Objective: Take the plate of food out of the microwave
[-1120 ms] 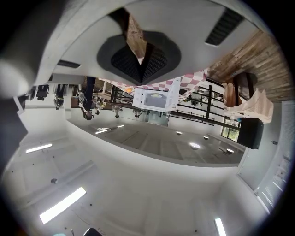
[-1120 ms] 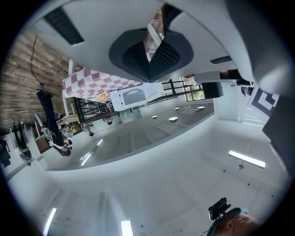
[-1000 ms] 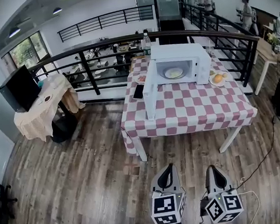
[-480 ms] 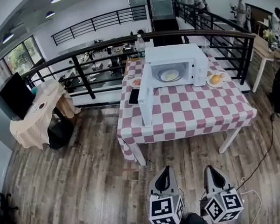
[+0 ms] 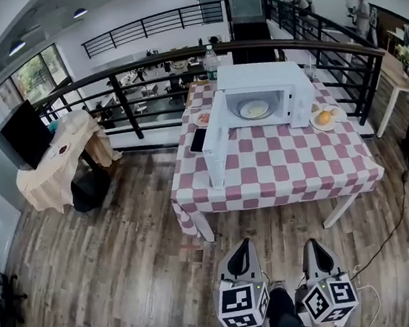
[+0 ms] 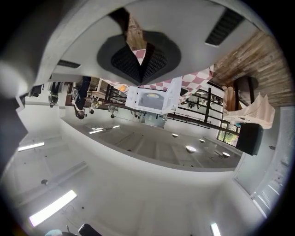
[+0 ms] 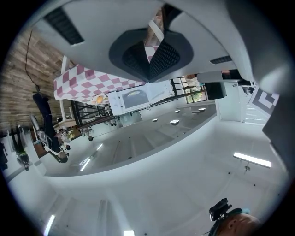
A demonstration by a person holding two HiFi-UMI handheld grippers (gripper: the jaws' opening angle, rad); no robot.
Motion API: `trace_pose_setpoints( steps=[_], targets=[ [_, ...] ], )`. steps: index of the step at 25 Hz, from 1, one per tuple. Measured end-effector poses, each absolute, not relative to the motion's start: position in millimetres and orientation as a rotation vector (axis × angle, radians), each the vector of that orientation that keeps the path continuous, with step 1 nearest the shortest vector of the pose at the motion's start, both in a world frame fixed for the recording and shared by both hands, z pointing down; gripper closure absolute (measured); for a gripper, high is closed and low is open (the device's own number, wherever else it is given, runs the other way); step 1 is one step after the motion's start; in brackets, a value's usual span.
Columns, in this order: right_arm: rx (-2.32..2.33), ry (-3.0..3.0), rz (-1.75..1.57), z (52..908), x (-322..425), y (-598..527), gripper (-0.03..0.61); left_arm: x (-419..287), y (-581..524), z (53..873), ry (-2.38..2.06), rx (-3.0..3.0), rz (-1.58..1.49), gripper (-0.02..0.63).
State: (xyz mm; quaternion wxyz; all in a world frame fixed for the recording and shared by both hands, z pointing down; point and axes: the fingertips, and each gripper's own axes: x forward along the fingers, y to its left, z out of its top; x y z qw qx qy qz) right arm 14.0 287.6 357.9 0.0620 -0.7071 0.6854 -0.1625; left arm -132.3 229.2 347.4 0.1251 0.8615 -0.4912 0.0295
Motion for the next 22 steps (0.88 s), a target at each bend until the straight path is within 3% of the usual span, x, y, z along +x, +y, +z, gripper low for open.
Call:
trace_pose_setpoints(
  steps=[22],
  targets=[
    [-2.006,2.201,-0.488,344,121,117,0.566,-31,79,339,-1.571,2.428,0.069,0.606]
  ],
)
